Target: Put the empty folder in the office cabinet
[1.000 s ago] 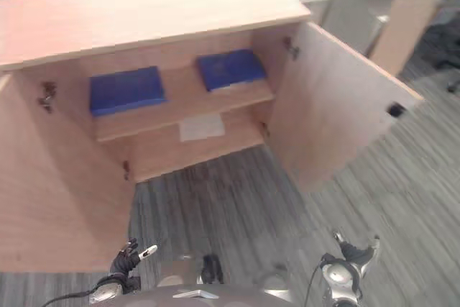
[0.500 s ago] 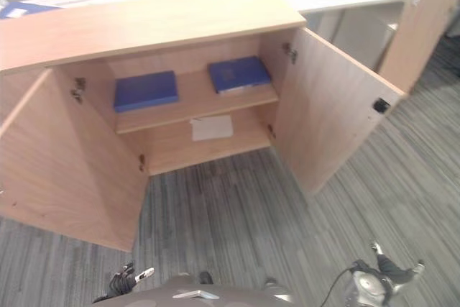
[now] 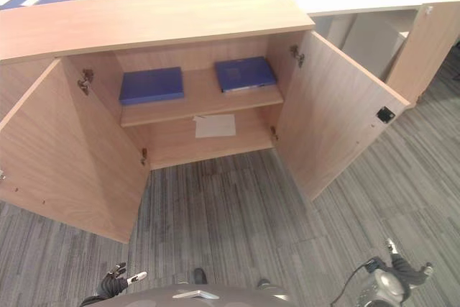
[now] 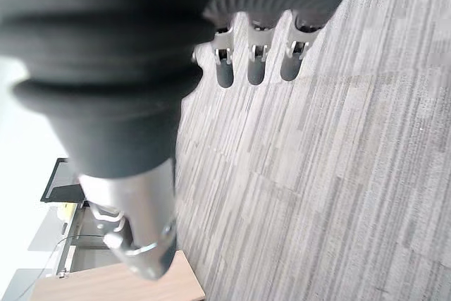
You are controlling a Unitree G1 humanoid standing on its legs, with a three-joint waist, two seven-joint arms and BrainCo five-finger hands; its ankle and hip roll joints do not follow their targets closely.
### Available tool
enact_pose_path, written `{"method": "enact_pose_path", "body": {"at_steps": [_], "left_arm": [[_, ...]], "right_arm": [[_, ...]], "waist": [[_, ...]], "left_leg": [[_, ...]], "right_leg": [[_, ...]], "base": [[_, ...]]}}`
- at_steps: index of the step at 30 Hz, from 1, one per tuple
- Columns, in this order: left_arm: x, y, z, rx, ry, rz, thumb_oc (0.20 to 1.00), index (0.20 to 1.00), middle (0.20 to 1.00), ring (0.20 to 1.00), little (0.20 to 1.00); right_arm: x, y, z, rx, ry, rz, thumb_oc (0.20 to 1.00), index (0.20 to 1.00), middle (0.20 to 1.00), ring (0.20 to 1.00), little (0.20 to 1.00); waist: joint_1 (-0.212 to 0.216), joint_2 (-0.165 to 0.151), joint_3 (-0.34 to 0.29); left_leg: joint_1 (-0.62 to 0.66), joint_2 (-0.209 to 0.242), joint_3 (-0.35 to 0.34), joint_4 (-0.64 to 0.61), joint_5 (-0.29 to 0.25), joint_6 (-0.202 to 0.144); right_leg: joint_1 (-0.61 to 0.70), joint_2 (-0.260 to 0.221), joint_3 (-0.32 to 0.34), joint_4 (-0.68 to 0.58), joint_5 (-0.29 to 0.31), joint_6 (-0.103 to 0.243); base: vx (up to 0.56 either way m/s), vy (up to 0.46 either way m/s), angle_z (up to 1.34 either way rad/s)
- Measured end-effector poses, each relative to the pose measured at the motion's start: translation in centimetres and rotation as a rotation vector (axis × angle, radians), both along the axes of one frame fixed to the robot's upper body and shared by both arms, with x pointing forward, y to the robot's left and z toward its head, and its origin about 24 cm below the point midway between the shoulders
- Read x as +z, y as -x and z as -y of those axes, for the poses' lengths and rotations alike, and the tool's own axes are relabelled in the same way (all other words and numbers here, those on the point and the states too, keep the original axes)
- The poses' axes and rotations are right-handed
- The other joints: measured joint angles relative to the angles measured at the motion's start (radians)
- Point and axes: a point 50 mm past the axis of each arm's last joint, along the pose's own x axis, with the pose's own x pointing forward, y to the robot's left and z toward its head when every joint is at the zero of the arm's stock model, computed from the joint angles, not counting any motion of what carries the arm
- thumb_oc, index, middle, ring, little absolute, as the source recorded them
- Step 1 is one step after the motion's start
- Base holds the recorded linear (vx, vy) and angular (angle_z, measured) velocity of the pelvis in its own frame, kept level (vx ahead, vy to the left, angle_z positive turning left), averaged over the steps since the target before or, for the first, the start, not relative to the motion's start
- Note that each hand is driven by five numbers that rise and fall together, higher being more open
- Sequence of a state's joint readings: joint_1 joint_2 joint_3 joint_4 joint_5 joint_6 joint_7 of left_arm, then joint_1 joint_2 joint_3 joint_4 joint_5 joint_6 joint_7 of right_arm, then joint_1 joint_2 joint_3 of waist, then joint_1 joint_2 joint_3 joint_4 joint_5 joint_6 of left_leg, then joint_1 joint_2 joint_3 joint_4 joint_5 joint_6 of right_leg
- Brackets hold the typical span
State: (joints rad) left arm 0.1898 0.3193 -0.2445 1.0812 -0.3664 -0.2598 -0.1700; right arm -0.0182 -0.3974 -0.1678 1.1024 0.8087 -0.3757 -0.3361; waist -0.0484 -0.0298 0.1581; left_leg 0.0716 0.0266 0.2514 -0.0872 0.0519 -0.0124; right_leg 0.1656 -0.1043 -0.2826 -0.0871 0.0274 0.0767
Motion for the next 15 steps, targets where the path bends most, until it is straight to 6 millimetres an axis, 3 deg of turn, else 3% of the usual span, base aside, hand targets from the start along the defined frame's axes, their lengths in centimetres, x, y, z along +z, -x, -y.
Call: {"method": "enact_pose_path", "body": {"at_steps": [4,5,6,8,10,15], "left_arm": [[1.0,-2.5,-0.8,-0.071,-0.024,0.060,1.000,1.000,1.000,1.000,1.000],[1.2,-3.3,-0.7,-0.082,-0.018,0.082,1.000,1.000,1.000,1.000,1.000],[1.6,-4.9,-0.1,-0.113,-0.001,0.123,1.000,1.000,1.000,1.000,1.000],[2.1,-7.0,1.0,-0.161,0.021,0.180,1.000,1.000,1.000,1.000,1.000],[2.0,-6.9,1.5,-0.164,0.034,0.180,1.000,1.000,1.000,1.000,1.000],[2.0,-6.4,1.6,-0.152,0.043,0.182,1.000,1.000,1.000,1.000,1.000]], "right_arm": [[4.8,-3.8,4.3,0.024,0.121,0.110,1.000,1.000,1.000,1.000,1.000],[6.5,-5.2,5.2,0.019,0.140,0.166,1.000,1.000,1.000,1.000,1.000],[10.3,-7.7,7.3,0.023,0.189,0.265,1.000,1.000,1.000,1.000,1.000],[15.6,-9.6,9.8,0.043,0.284,0.374,1.000,1.000,1.000,1.000,1.000],[16.9,-10.5,10.0,0.068,0.278,0.414,1.000,1.000,1.000,1.000,1.000],[17.5,-11.3,9.9,0.107,0.251,0.421,1.000,1.000,1.000,1.000,1.000]], "waist": [[-0.005,0.059,0.041],[-0.007,0.088,0.059],[-0.009,0.145,0.093],[-0.011,0.223,0.160],[-0.005,0.256,0.181],[0.001,0.279,0.191]], "left_leg": [[-0.071,0.001,-0.006,0.003,0.033,0.003],[-0.096,0.001,-0.007,0.010,0.048,0.003],[-0.144,-0.001,-0.008,0.010,0.067,0.004],[-0.179,-0.007,-0.008,0.011,0.085,0.006],[-0.178,-0.005,-0.007,0.010,0.086,0.007],[-0.179,0.000,-0.002,0.010,0.080,0.000]], "right_leg": [[-0.078,0.001,-0.001,-0.003,0.023,0.004],[-0.107,0.000,-0.001,-0.003,0.034,0.006],[-0.151,-0.002,0.000,-0.005,0.043,0.006],[-0.185,-0.007,0.001,0.002,0.077,0.000],[-0.186,-0.006,0.002,0.002,0.079,-0.001],[-0.195,-0.001,0.003,0.002,0.063,-0.007]], "base": [[-0.19,-0.040,0.02],[-0.20,0.019,0.03],[-0.16,0.016,0.01],[-0.03,0.000,0.01],[0.06,-0.050,0.00],[0.00,-0.035,-0.07]]}}
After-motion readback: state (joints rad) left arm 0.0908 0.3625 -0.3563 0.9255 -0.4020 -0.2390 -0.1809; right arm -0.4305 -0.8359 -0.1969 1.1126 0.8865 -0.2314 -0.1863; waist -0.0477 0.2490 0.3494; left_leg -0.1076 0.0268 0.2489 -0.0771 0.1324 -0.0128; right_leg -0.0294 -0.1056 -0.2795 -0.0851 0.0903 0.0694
